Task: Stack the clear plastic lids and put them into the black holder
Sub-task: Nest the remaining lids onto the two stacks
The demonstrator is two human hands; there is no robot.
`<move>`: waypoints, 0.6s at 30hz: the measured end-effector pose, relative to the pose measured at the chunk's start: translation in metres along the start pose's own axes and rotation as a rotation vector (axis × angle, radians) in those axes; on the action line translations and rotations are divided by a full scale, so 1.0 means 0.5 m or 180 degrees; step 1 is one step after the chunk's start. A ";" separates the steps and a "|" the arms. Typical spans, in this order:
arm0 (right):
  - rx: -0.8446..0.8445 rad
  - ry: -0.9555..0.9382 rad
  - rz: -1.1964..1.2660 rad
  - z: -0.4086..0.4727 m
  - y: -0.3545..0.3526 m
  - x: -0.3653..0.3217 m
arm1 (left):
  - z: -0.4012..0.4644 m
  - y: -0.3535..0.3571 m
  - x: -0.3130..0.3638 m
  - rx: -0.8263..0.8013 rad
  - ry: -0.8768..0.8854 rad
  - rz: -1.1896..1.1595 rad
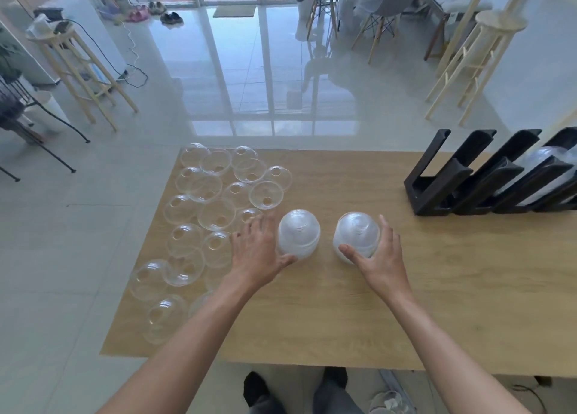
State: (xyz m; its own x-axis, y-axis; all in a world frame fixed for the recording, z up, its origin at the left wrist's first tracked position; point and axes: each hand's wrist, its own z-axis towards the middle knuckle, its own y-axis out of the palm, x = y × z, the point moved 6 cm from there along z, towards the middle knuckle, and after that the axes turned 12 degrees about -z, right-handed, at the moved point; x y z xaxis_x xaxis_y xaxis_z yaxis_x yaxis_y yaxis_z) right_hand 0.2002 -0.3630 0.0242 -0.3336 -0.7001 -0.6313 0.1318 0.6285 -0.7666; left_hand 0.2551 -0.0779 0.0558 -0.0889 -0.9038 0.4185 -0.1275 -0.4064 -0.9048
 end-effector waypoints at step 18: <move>0.0272 -0.0941 -0.0422 -0.238 0.163 -0.210 | -0.133 -0.065 -0.269 -0.0210 -0.0064 0.0095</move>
State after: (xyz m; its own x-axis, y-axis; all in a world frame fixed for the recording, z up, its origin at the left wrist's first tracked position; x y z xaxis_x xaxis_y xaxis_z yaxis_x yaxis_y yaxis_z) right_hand 0.1350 -0.1980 0.0421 -0.0695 -0.8497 -0.5226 0.1872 0.5035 -0.8435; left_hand 0.2057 0.0659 0.0340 -0.0739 -0.9181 0.3893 -0.1899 -0.3703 -0.9093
